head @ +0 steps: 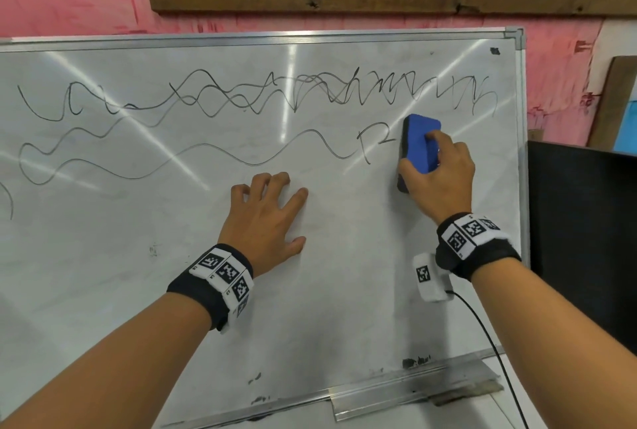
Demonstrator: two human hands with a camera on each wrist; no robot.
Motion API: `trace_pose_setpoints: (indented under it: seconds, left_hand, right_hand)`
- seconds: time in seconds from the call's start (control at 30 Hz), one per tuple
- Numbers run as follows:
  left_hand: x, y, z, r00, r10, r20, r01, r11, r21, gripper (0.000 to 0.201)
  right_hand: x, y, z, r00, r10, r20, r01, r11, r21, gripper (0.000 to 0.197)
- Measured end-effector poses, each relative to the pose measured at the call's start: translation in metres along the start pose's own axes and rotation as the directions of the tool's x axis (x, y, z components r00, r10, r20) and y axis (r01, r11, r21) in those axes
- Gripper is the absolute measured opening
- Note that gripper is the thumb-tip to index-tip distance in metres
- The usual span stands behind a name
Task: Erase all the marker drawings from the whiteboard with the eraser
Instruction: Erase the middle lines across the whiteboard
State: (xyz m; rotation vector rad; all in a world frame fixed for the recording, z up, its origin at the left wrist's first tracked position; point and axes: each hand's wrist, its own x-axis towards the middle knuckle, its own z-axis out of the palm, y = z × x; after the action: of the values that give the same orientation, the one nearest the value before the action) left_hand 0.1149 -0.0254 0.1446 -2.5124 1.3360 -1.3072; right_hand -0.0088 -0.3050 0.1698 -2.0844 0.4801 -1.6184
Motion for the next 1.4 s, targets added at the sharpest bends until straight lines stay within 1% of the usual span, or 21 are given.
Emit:
trace_pose_setpoints:
  seconds: [0.03, 0.1, 0.13, 0.17, 0.2, 0.27, 0.33, 0.4, 0.47, 0.53, 0.6, 0.67, 0.77, 0.87, 0.93, 1.03, 1.1, 1.17, 1.3, 1.4]
  left_hand:
    - [-0.002, -0.001, 0.000, 1.000, -0.007, -0.001, 0.007, 1.000, 0.002, 0.075]
    - [-0.004, -0.003, 0.001, 1.000, -0.013, -0.004, 0.013, 1.000, 0.003, 0.076]
    - [-0.005, -0.004, 0.001, 1.000, -0.012, -0.003, 0.012, 1.000, 0.004, 0.076]
    - [-0.006, -0.004, 0.001, 1.000, -0.012, -0.002, 0.012, 1.000, 0.005, 0.076]
    - [-0.007, -0.005, 0.001, 1.000, -0.012, 0.000, 0.012, 1.000, 0.009, 0.076]
    - [-0.009, -0.009, -0.001, 1.000, -0.015, 0.004, 0.015, 1.000, 0.019, 0.076]
    - [-0.011, -0.013, -0.002, 1.000, -0.023, 0.004, 0.023, 1.000, 0.019, 0.076]
    - [-0.014, -0.015, -0.002, 0.999, -0.035, 0.002, 0.035, 0.999, 0.012, 0.076]
    - [-0.016, -0.015, -0.001, 0.999, -0.041, -0.001, 0.041, 0.999, 0.007, 0.077]
    - [-0.017, -0.014, 0.000, 0.999, -0.040, -0.006, 0.040, 0.999, 0.000, 0.077]
    - [-0.017, -0.015, 0.000, 0.999, -0.036, -0.006, 0.036, 0.999, -0.002, 0.076]
    - [-0.015, -0.016, -0.001, 1.000, -0.026, -0.010, 0.026, 1.000, 0.004, 0.076]
    - [-0.016, -0.018, -0.002, 1.000, -0.023, -0.012, 0.023, 1.000, 0.003, 0.077]
    - [-0.021, -0.019, -0.002, 0.999, -0.037, -0.010, 0.037, 0.999, 0.006, 0.077]
    - [-0.024, -0.020, 0.000, 0.999, -0.035, -0.009, 0.035, 0.999, 0.007, 0.077]
    - [-0.028, -0.020, 0.003, 1.000, -0.022, -0.005, 0.022, 1.000, 0.004, 0.078]
    - [-0.029, -0.021, 0.002, 1.000, -0.011, -0.002, 0.011, 1.000, 0.005, 0.078]
    - [-0.030, -0.024, 0.001, 1.000, -0.012, 0.003, 0.012, 1.000, 0.015, 0.079]
    - [-0.035, -0.029, -0.002, 0.999, -0.038, 0.007, 0.038, 0.999, 0.020, 0.079]
    - [-0.041, -0.032, 0.000, 0.999, -0.052, 0.005, 0.052, 0.999, 0.014, 0.079]
  right_hand:
    - [-0.007, -0.003, 0.003, 0.998, -0.051, 0.048, 0.052, 0.999, -0.012, 0.061]
    - [-0.027, 0.000, 0.009, 0.970, -0.176, 0.170, 0.184, 0.982, -0.031, 0.064]
    - [-0.035, 0.003, 0.010, 0.956, -0.208, 0.207, 0.220, 0.975, -0.035, 0.065]
    - [-0.040, 0.007, 0.010, 0.953, -0.213, 0.216, 0.227, 0.973, -0.041, 0.065]
    - [-0.038, 0.007, 0.009, 0.959, -0.198, 0.200, 0.211, 0.977, -0.044, 0.065]
    - [-0.025, 0.003, 0.007, 0.984, -0.130, 0.120, 0.135, 0.990, -0.037, 0.062]
    - [-0.009, -0.006, 0.007, 0.995, -0.073, 0.064, 0.074, 0.997, -0.019, 0.058]
    - [-0.007, -0.017, 0.011, 0.992, -0.092, 0.086, 0.094, 0.995, -0.021, 0.060]
    - [-0.022, -0.021, 0.017, 0.973, -0.167, 0.160, 0.172, 0.985, -0.018, 0.063]
    - [-0.046, -0.014, 0.020, 0.943, -0.245, 0.224, 0.252, 0.968, -0.004, 0.065]
    - [-0.059, -0.006, 0.018, 0.932, -0.269, 0.242, 0.277, 0.961, 0.002, 0.065]
    - [-0.052, -0.006, 0.016, 0.944, -0.252, 0.212, 0.263, 0.965, -0.025, 0.064]
    - [-0.022, -0.020, 0.017, 0.976, -0.172, 0.134, 0.178, 0.984, -0.029, 0.063]
    - [-0.007, -0.035, 0.025, 0.975, -0.177, 0.136, 0.183, 0.983, -0.031, 0.064]
    - [-0.014, -0.034, 0.027, 0.968, -0.193, 0.160, 0.200, 0.979, -0.029, 0.065]
    - [-0.043, -0.017, 0.024, 0.954, -0.227, 0.193, 0.241, 0.969, -0.049, 0.066]
    - [-0.052, -0.009, 0.020, 0.951, -0.231, 0.204, 0.247, 0.967, -0.057, 0.065]
    - [-0.045, -0.012, 0.018, 0.953, -0.230, 0.196, 0.247, 0.967, -0.064, 0.065]
    - [-0.014, -0.036, 0.023, 0.971, -0.188, 0.149, 0.200, 0.977, -0.068, 0.065]
    - [-0.023, -0.043, 0.029, 0.961, -0.218, 0.172, 0.226, 0.974, -0.029, 0.065]
